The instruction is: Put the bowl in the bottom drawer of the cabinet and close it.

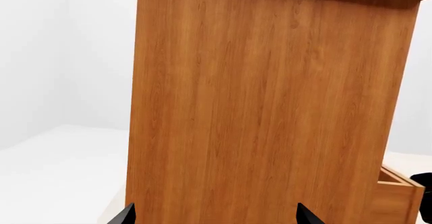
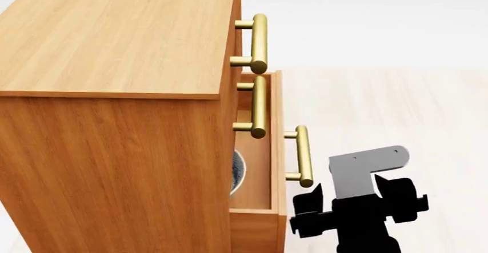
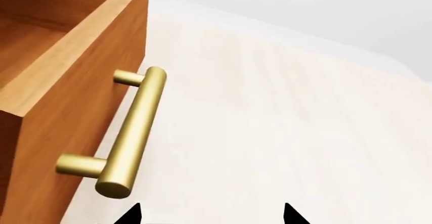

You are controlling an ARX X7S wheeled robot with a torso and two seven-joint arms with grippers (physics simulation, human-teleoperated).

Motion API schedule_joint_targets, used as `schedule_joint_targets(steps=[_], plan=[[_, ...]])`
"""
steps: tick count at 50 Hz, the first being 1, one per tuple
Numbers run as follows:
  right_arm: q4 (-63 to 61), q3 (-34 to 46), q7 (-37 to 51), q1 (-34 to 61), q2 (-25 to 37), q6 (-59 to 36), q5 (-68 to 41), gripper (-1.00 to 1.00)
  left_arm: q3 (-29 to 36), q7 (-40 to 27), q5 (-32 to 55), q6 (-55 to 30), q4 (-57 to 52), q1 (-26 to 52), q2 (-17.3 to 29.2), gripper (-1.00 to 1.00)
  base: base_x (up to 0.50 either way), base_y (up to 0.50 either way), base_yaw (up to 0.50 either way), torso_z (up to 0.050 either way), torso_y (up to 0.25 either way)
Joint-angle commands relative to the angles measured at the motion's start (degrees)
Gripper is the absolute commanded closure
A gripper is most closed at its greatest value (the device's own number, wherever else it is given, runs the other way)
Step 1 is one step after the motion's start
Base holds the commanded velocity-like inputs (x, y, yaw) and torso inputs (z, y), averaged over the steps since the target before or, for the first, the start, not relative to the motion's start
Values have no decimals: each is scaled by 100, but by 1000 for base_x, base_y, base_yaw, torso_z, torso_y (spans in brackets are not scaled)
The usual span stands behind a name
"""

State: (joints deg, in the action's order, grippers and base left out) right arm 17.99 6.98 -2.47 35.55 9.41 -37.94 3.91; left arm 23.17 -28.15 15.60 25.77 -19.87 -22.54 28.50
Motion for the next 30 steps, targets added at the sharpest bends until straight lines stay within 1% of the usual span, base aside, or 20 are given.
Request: schedule_joint_targets(steps=[1,30], plan=[[-12,158,-17,-52,-97,-12,-158,-100,4,-9,29,-30,-27,12,15,-100,0,0,0,0,0],[245,402,-44,59,-288,96,-322,-100,23,35,87,95,72,20,0,-100,0,0,0,0,0]])
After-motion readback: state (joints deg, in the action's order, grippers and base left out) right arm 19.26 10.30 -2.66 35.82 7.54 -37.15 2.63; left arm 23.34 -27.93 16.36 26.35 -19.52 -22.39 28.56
